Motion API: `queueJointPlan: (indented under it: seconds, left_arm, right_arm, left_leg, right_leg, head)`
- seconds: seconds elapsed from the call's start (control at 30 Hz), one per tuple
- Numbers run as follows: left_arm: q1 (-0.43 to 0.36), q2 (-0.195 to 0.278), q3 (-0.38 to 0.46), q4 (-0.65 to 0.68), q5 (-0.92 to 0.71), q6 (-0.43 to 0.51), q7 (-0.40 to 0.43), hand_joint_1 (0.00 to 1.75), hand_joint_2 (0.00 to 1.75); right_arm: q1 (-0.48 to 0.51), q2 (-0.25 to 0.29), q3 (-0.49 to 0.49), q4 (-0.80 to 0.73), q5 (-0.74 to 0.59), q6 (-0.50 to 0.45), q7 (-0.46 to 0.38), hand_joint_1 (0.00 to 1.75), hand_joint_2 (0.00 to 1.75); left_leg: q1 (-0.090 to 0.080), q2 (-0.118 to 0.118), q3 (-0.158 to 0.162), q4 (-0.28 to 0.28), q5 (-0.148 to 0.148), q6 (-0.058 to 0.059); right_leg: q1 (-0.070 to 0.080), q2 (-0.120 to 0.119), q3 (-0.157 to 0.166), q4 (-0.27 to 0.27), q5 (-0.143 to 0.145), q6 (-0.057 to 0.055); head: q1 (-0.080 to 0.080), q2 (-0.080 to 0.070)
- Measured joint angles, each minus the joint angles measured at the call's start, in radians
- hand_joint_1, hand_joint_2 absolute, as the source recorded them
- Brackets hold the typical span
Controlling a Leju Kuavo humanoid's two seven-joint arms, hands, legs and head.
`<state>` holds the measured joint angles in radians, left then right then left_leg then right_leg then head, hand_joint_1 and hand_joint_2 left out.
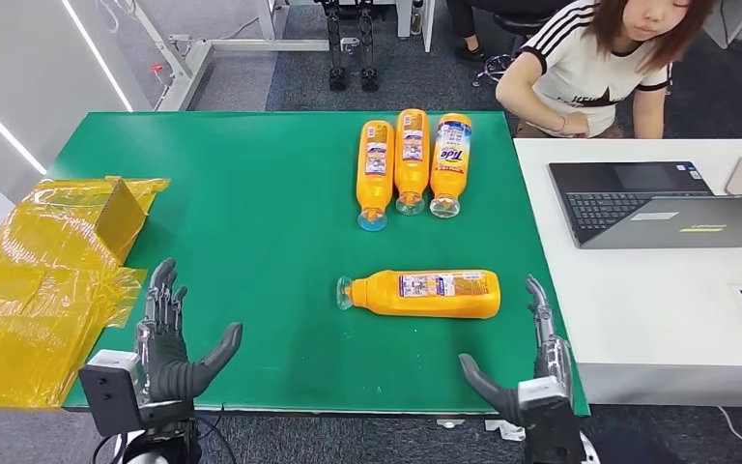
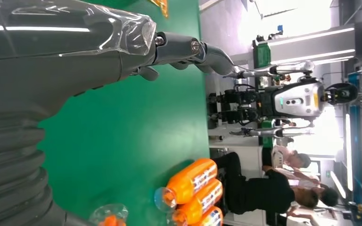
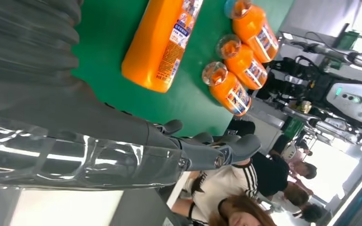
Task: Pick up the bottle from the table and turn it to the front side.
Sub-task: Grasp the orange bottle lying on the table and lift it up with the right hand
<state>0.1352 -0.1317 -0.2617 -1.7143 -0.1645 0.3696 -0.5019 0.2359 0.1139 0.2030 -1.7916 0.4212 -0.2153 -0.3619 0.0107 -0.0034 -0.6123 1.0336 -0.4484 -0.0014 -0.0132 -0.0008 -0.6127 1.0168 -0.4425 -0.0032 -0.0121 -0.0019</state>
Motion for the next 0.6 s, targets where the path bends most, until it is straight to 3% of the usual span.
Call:
queueJointPlan:
  seconds: [0.33,0.6]
  left_arm:
    - [-0.068,-0.005,-0.005,0.037,-0.004,-0.054,0.009,0.0,1.75]
    - [-0.116,-0.004,-0.02,0.087,0.027,-0.095,0.014,0.0,1.75]
  right_arm:
    - [-0.098,-0.027,0.025,0.068,0.251,0.079,0.151,0.0,1.75]
    - [-0.204,-0.12,0.107,0.183,0.357,0.221,0.218,0.0,1.75]
  left_leg:
    - [0.0,0.0,0.0,0.0,0.0,0.0]
    - [0.0,0.0,0.0,0.0,0.0,0.0]
  right_leg:
    - [0.0,0.0,0.0,0.0,0.0,0.0]
    - [0.0,0.0,0.0,0.0,0.001,0.0]
  head:
    - [0.0,0.0]
    - [0.0,0.0]
